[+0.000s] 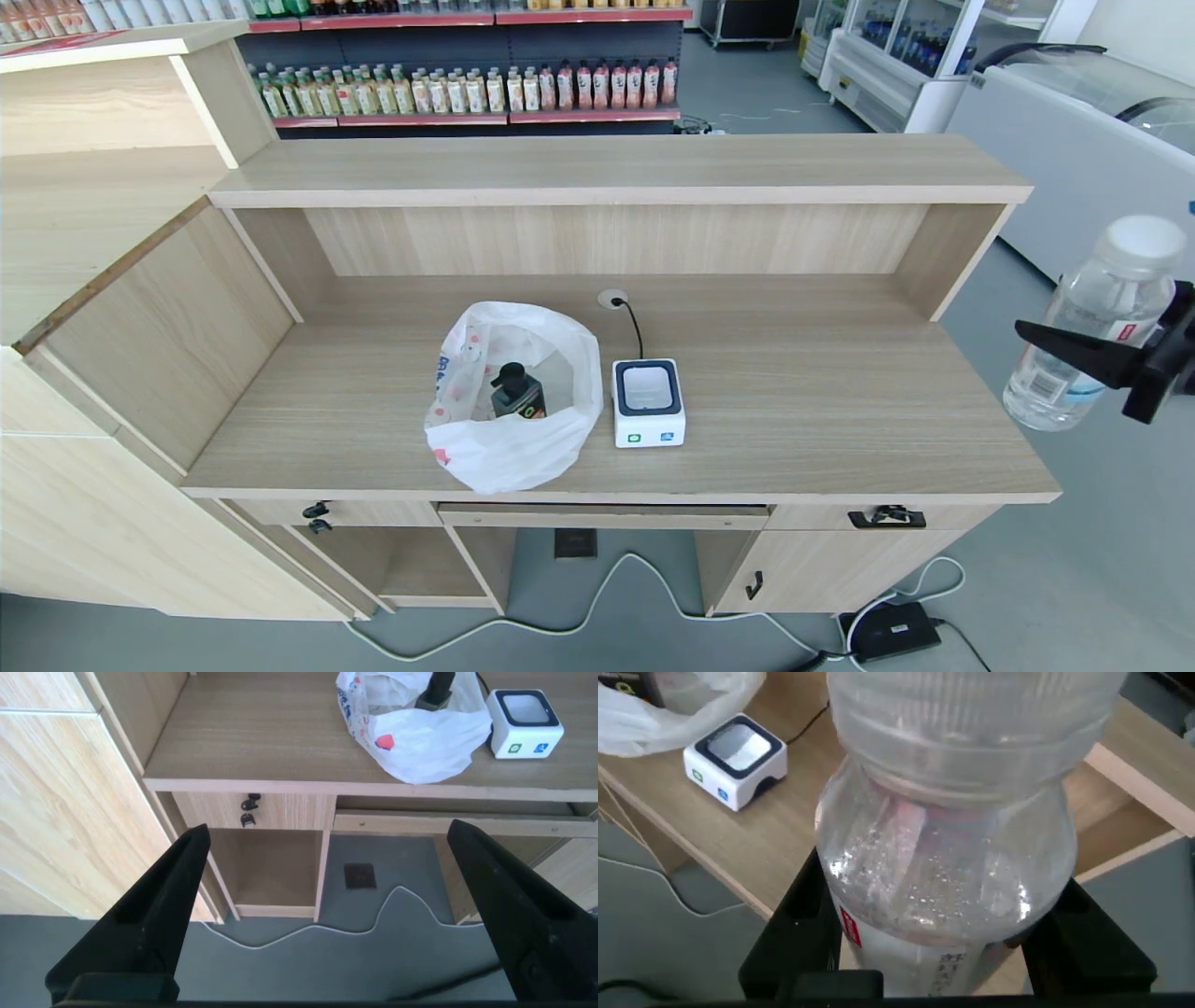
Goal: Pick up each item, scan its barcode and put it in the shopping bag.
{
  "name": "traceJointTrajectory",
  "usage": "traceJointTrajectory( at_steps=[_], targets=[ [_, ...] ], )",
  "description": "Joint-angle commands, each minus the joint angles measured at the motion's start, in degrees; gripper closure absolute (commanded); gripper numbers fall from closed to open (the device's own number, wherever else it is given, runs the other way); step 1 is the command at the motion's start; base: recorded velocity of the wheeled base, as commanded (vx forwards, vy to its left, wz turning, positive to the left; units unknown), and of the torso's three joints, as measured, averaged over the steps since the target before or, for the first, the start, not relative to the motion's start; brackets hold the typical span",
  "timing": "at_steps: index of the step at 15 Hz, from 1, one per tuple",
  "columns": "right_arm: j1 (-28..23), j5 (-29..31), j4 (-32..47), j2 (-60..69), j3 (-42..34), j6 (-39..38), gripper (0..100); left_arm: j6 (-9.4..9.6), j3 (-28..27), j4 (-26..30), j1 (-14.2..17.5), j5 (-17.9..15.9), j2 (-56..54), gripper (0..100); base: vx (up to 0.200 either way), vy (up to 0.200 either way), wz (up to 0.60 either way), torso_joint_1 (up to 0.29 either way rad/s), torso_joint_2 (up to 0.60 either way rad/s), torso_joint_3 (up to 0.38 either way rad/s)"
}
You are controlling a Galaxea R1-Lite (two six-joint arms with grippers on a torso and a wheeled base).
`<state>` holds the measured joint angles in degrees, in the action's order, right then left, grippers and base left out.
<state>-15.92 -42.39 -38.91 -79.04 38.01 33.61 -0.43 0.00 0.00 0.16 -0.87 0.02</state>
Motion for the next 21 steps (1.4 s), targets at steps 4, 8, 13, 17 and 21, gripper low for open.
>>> traceJointTrajectory(
  at_steps=[4, 8, 13, 17, 21],
  targets=[
    [-3.15, 4.51, 0.5, -0.59, -2.06, 4.18, 100, -0.01, 0.0, 0.0, 0.02, 0.07, -0.02, 0, 0.0, 0.0, 0.0, 0.0, 0.0, 0.0],
    [-3.85, 7.05, 0.5, -0.15, -2.33, 6.73, 100, -0.01, 0.0, 0.0, 0.02, 0.07, -0.02, 0, 0.0, 0.0, 0.0, 0.0, 0.0, 0.0],
    [-3.5, 8.81, 0.42, -0.15, -2.24, 7.44, 100, -0.01, 0.0, 0.0, 0.02, -0.01, -0.02, 0, 0.0, 0.0, 0.6, 0.003, 0.0, 0.003],
    [-3.5, 8.37, -3.01, -3.66, -1.71, 10.25, 100, -0.01, 0.0, 0.0, 0.02, -0.01, -0.02, 0, 0.0, 0.0, 0.6, 0.0, 0.0, 0.001],
    [-3.42, 8.11, -13.38, -11.92, -1.62, 16.4, 100, -0.01, 0.0, 0.0, 0.02, -0.01, -0.02, 0, 0.0, 0.0, 0.0, 0.0, 0.0, 0.0]
  ],
)
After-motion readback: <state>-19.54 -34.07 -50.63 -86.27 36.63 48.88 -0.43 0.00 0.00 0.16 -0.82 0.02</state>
